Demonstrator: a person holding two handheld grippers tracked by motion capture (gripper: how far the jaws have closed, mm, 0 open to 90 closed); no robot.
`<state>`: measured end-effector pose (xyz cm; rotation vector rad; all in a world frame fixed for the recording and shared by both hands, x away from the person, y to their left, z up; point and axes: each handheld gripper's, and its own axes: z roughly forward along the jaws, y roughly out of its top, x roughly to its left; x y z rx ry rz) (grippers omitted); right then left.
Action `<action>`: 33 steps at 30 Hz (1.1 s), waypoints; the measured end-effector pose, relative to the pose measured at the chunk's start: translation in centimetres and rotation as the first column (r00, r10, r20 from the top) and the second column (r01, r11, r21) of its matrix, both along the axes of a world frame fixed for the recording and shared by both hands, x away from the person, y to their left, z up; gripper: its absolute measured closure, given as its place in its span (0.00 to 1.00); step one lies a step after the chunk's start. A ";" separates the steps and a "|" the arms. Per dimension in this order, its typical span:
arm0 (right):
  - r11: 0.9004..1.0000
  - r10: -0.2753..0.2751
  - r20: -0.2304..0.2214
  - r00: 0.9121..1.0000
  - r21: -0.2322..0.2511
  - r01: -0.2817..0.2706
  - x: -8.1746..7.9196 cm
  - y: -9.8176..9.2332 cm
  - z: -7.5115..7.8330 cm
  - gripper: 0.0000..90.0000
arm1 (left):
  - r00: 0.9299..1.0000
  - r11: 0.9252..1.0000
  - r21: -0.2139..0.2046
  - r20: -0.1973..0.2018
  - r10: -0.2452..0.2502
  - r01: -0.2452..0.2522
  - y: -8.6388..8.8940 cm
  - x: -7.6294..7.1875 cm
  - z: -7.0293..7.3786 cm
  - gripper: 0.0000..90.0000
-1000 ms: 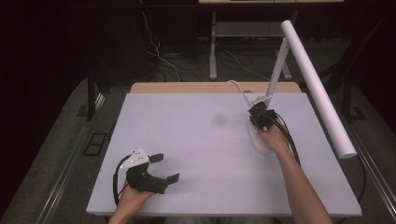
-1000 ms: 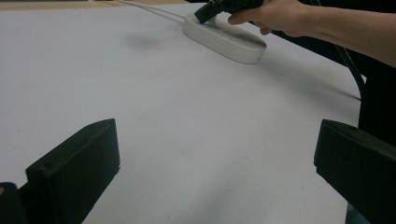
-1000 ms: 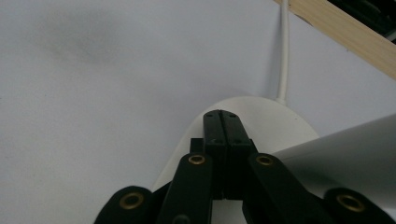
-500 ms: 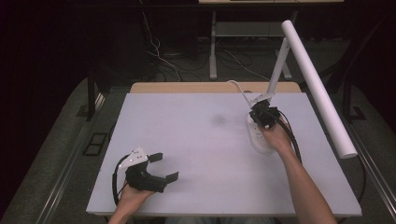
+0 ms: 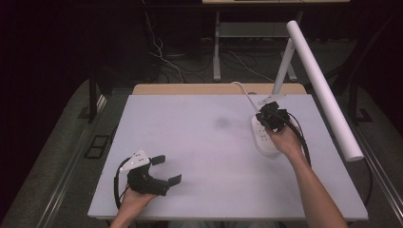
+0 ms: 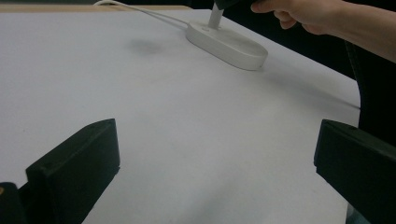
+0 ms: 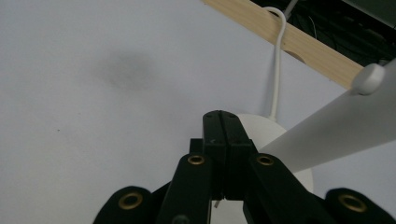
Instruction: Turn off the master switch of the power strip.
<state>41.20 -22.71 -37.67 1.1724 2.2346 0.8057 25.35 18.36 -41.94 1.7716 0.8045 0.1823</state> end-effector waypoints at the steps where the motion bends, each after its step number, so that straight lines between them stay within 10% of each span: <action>1: 1.000 -0.002 0.003 1.000 0.002 0.002 -0.1 0.0 0.1 0.99 | 1.000 1.000 0.000 0.002 -0.002 0.002 0.0 0.0 0.0 0.00; 18: 0.997 0.055 0.013 0.998 0.057 -0.056 -3.4 0.0 1.9 0.93 | 1.000 1.000 -0.009 0.000 -0.011 0.011 -0.2 0.0 0.0 0.00; 33: 0.946 0.138 -0.029 0.990 0.300 -0.123 -6.8 -1.0 2.4 0.18 | 1.000 1.000 -0.003 -0.004 -0.015 0.015 -0.4 0.1 -0.1 0.00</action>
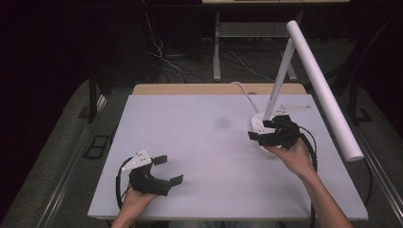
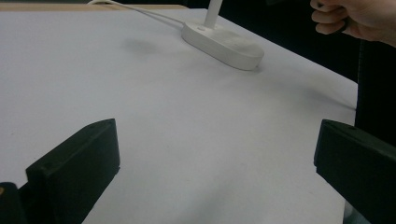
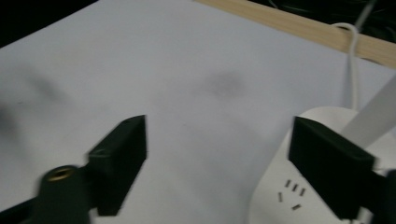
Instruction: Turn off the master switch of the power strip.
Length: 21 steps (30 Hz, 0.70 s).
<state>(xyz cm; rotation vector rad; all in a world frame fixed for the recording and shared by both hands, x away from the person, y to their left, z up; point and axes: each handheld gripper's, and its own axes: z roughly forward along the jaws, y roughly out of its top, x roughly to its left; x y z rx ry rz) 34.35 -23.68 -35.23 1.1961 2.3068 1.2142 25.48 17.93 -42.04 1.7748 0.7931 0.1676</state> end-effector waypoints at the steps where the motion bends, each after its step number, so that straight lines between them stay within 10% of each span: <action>1: 1.000 0.021 -0.003 1.000 0.002 -0.021 -0.2 0.0 0.0 0.13 | 1.000 1.000 0.000 0.000 0.000 0.000 0.0 0.0 0.0 0.00; 21: 0.999 0.033 -0.032 0.999 0.039 -0.032 -4.2 -1.8 -2.4 0.00 | 1.000 1.000 0.002 0.001 -0.003 0.003 0.0 0.0 0.0 0.00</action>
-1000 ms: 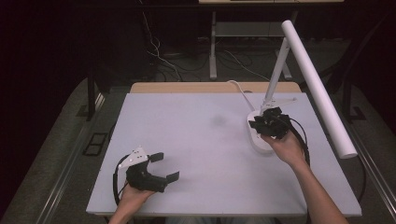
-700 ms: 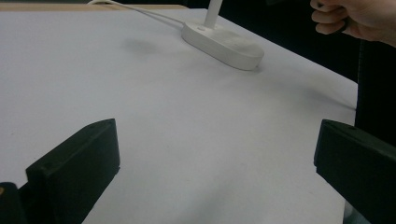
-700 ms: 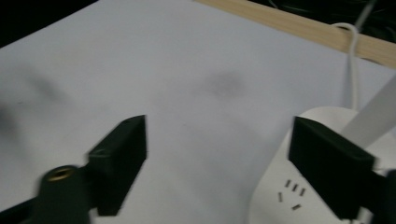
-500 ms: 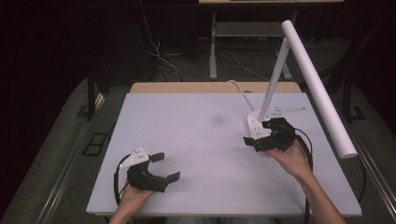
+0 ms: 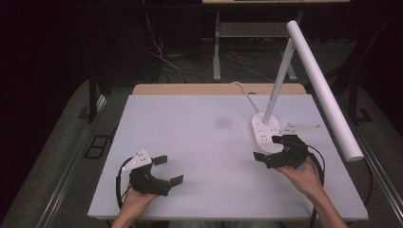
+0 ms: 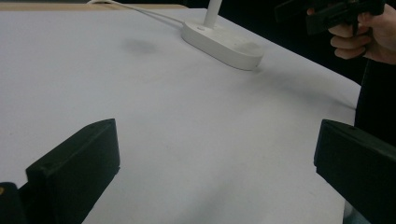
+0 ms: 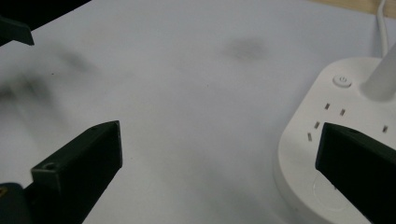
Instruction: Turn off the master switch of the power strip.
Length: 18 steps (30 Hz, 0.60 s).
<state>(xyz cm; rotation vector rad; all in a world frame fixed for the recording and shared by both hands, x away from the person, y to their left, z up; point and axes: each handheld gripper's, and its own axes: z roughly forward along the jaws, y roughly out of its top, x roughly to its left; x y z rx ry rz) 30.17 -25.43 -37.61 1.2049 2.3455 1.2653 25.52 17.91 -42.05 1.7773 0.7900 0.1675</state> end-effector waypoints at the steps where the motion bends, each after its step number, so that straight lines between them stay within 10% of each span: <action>1: 1.000 -0.005 -0.004 1.000 0.003 0.005 -0.4 -0.3 -0.4 0.00 | 1.000 1.000 0.000 0.000 0.000 0.000 0.0 0.0 0.0 0.00; 18: 0.997 -0.067 0.008 0.998 0.037 0.067 -3.8 -2.5 -3.0 0.00 | 1.000 1.000 0.017 -0.014 0.007 -0.007 0.4 0.4 -0.3 0.00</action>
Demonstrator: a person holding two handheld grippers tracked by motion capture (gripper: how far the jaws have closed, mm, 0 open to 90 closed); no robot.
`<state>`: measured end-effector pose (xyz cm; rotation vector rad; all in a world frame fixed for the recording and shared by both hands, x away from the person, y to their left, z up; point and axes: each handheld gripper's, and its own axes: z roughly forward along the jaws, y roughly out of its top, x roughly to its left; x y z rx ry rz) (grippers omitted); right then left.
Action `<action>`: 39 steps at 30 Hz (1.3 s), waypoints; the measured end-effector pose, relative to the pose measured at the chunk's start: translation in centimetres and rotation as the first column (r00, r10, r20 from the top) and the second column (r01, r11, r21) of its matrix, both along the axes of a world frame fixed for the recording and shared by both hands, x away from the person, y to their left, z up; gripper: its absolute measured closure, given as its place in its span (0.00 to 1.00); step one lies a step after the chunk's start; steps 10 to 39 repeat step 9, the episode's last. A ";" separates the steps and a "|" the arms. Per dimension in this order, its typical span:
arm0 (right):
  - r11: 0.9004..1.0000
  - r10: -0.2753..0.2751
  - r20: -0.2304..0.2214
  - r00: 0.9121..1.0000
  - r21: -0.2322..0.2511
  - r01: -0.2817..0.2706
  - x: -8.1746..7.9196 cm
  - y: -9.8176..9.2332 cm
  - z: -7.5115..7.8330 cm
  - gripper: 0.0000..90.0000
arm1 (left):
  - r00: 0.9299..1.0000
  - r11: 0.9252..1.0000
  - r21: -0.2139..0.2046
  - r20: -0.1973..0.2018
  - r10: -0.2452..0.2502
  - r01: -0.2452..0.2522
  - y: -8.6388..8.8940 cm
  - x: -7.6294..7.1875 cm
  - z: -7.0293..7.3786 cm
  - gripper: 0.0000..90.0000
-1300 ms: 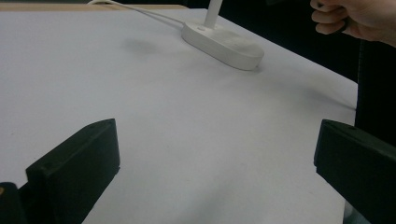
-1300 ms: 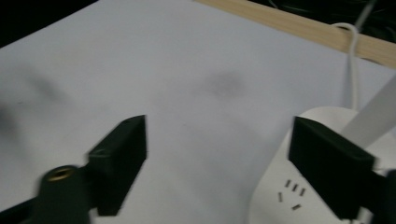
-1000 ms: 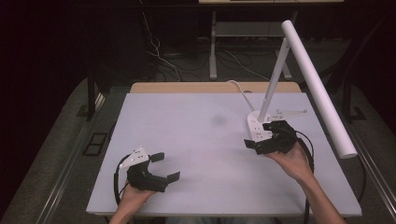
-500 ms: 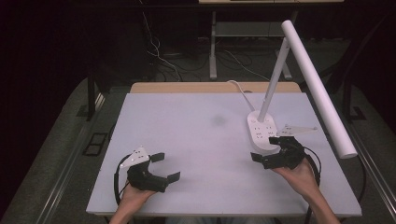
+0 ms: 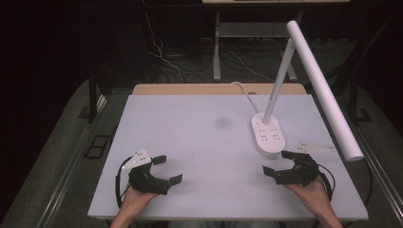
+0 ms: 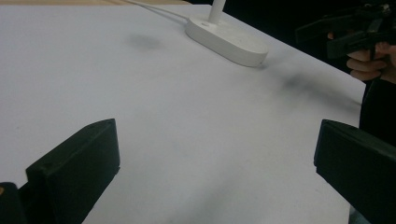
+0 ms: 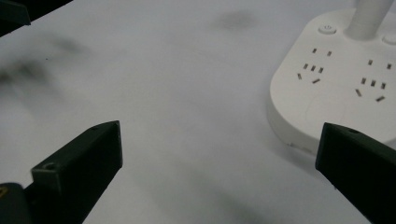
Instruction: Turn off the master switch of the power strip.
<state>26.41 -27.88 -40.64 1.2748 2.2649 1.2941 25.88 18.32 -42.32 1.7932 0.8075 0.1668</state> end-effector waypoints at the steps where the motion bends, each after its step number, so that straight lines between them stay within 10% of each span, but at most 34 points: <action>1: 1.000 -0.004 -0.012 1.000 0.008 0.004 -0.3 0.0 -0.1 0.00 | 1.000 1.000 0.000 -0.003 0.003 -0.003 0.0 0.0 0.0 0.00; 39: 0.999 -0.021 0.001 1.000 0.027 0.021 -1.7 -0.5 -1.1 0.00 | 1.000 1.000 0.023 -0.006 0.000 0.000 0.1 0.3 -0.2 0.00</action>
